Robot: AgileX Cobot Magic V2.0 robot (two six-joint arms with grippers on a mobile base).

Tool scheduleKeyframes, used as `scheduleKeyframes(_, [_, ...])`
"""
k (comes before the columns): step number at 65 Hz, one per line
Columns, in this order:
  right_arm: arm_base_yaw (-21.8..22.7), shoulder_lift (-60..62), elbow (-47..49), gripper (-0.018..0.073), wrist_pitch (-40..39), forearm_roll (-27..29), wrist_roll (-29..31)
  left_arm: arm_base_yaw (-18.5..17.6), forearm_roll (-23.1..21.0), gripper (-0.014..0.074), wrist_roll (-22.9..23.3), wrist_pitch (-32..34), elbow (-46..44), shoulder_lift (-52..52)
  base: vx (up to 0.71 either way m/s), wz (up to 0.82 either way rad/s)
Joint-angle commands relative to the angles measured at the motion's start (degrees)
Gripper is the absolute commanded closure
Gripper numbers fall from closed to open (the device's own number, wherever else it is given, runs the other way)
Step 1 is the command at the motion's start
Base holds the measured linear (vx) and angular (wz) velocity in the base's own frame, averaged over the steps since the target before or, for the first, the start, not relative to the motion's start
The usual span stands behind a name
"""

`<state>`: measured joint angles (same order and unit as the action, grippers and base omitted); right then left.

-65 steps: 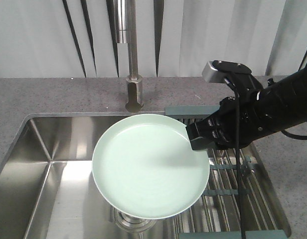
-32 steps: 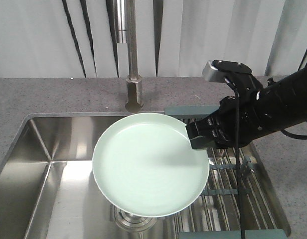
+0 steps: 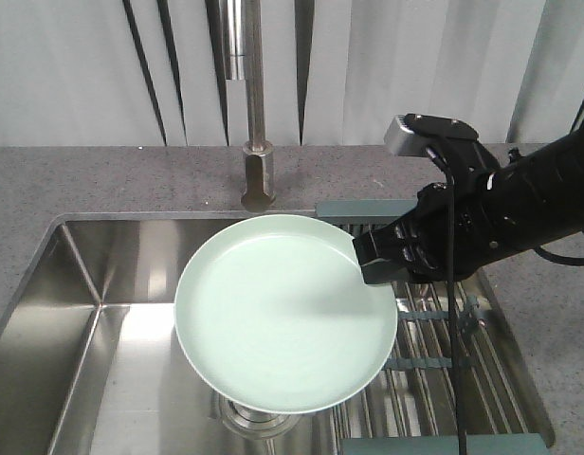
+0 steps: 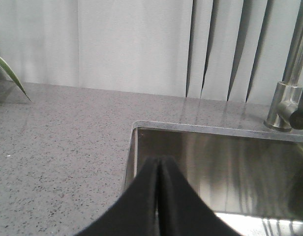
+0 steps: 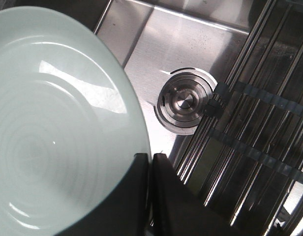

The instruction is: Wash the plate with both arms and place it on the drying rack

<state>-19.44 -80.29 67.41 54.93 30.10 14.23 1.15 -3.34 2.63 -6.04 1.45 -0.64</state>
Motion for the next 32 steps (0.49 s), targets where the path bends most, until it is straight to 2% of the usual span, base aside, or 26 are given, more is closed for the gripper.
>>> scheduleKeyframes(1, [0.21, 2.00, 1.51, 0.0568, -2.09, 2.00, 0.39, -0.14, -0.14, 0.0603, 0.26, 4.38, -1.74, -0.73, 0.00, -0.01])
scheduleKeyframes(18, [0.21, 2.00, 1.51, 0.0568, -2.09, 2.00, 0.39, -0.14, -0.14, 0.0603, 0.26, 4.80, -1.74, -0.73, 0.00, 0.00])
scheduleKeyframes(32, [0.21, 2.00, 1.51, 0.0568, -2.09, 2.00, 0.39, -0.14, -0.64, 0.0603, 0.47, 14.01, -2.70, -0.73, 0.00, 0.00])
